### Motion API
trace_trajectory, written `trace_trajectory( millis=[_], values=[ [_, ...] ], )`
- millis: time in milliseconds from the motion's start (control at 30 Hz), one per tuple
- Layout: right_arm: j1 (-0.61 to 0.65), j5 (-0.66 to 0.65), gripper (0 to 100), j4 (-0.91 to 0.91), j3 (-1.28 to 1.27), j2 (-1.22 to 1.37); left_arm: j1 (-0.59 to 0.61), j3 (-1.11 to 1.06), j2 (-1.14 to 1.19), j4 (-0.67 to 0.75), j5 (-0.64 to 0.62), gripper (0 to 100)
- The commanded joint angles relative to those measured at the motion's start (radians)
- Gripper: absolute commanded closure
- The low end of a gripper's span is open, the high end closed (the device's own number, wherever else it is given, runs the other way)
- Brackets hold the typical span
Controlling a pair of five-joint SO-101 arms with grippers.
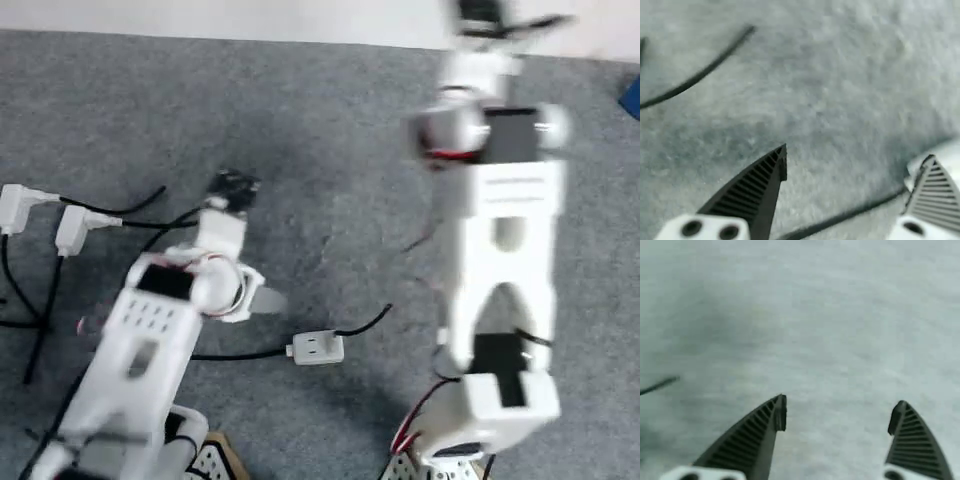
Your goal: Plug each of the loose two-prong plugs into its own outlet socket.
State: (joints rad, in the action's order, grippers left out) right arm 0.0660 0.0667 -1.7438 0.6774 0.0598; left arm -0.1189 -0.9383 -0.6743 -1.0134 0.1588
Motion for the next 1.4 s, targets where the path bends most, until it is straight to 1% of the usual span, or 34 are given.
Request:
trace_trajectory(
  millis=[0, 100, 233, 300, 400, 433, 500, 567, 700, 867, 933, 1067, 1200, 1300, 1367],
  values=[
    [-0.193, -0.135, 68.3, -0.022, -0.229, -0.154, -0.091, 0.246, 0.229, -0.163, 0.272, 60],
    [-0.255, -0.229, 68.3, 0.01, -0.446, -0.268, -0.116, 0.355, 0.309, -0.245, 0.434, 60],
    [-0.32, -0.278, 68.3, 0.157, -0.751, -0.375, -0.191, 0.404, 0.349, -0.41, 0.678, 60],
    [-0.335, -0.279, 68.3, 0.288, -0.951, -0.398, -0.254, 0.369, 0.355, -0.427, 0.721, 60],
    [-0.335, -0.272, 68.3, 0.496, -1.241, -0.415, -0.364, 0.272, 0.355, -0.342, 0.717, 60],
    [-0.335, -0.258, 68.3, 0.55, -1.32, -0.417, -0.401, 0.24, 0.357, -0.299, 0.695, 60],
    [-0.335, -0.242, 68.3, 0.631, -1.422, -0.418, -0.46, 0.191, 0.358, -0.193, 0.631, 60],
    [-0.335, -0.233, 68.3, 0.662, -1.469, -0.418, -0.501, 0.17, 0.358, -0.126, 0.597, 60],
    [-0.332, -0.212, 68.3, 0.685, -1.514, -0.418, -0.509, 0.163, 0.36, -0.037, 0.554, 60],
    [-0.332, -0.209, 68.3, 0.751, -1.586, -0.418, -0.444, 0.17, 0.412, 0.032, 0.545, 61],
    [-0.317, -0.209, 68.3, 0.763, -1.607, -0.418, -0.433, 0.171, 0.478, 0.063, 0.546, 66],
    [-0.278, -0.209, 68.3, 0.763, -1.616, -0.418, -0.438, 0.183, 0.602, 0.094, 0.549, 80],
    [-0.278, -0.209, 68.3, 0.763, -1.616, -0.418, -0.418, 0.265, 0.685, 0.086, 0.549, 89],
    [-0.275, -0.209, 68.3, 0.763, -1.616, -0.41, -0.39, 0.332, 0.72, 0.052, 0.549, 100],
    [-0.275, -0.209, 68.3, 0.763, -1.618, -0.41, -0.344, 0.398, 0.737, 0.006, 0.549, 98]
  ],
)
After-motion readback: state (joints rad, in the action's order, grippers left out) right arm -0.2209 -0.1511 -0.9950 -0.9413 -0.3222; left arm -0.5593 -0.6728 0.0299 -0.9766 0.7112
